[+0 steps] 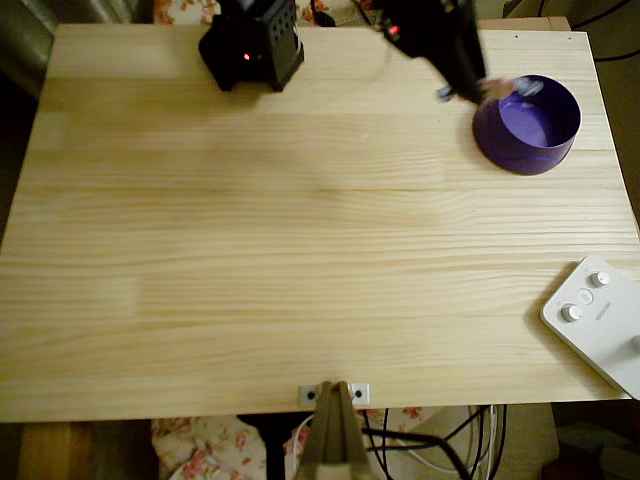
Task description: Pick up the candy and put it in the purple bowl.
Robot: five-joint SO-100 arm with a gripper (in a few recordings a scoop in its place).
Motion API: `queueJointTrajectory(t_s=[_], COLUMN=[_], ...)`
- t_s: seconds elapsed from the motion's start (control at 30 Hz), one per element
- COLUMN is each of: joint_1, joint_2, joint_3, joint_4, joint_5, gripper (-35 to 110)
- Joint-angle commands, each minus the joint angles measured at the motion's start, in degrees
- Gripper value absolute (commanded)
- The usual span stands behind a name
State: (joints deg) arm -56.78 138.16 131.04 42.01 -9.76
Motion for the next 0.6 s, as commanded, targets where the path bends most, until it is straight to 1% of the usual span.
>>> queueJointTrajectory(t_s=[0.0, 0.13, 0.27, 0.43, 0.57], joint_1=[-6.06, -9.67, -11.6, -15.12, -16.44], joint_2=[-4.57, -14.24, -24.17, -33.31, -37.53], joint_3=[-4.92, -9.23, -15.47, -23.29, -26.28], joint_4=[-4.66, -10.72, -13.62, -13.97, -13.01], joint_5=[0.44, 2.37, 5.01, 6.59, 6.77], gripper=[-1, -1, -1, -1, -1])
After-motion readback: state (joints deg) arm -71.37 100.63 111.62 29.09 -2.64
